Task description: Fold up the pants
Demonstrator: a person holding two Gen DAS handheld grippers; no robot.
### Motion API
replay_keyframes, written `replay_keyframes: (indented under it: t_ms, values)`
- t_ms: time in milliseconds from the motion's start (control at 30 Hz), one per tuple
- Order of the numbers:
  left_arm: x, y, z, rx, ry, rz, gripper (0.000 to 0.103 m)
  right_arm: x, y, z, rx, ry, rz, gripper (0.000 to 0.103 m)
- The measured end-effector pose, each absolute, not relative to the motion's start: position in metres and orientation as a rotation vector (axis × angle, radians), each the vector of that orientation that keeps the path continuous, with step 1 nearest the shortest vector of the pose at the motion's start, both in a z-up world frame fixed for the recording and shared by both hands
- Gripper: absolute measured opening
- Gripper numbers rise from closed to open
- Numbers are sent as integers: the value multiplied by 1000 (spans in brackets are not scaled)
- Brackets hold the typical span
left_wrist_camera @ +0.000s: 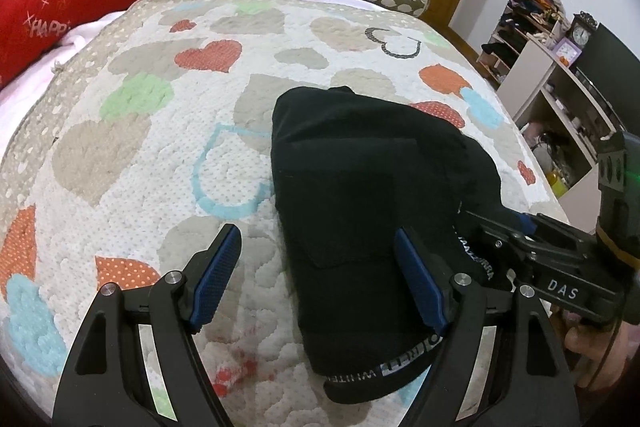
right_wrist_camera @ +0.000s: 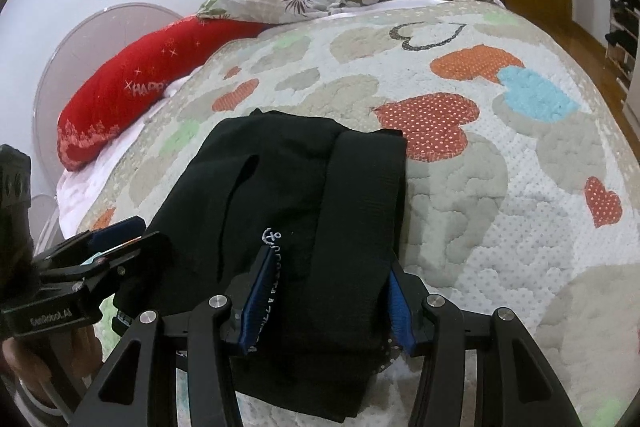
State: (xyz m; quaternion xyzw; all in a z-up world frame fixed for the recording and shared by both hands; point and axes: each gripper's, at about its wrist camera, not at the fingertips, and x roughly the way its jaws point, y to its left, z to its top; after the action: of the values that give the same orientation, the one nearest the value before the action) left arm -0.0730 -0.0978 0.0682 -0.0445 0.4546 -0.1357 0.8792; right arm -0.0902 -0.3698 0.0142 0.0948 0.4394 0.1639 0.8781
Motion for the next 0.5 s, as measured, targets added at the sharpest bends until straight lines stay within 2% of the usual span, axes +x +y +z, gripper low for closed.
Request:
replay_keyframes:
  t_ms: [67,133,367,500]
  values:
    - [-72,-98,67,-97,948,-282,79,-91,-369,15,181,915,348,50]
    - [-72,-99,66,-95,949,-283,79,-95,-364,18,125,901,337,42]
    - [-72,-103,63,-95,958,-285,79,-97,-370,18,130,893,346,39]
    - [-72,-105,63,-93,958,-290,79,-103,-372,27,125,855,344,28]
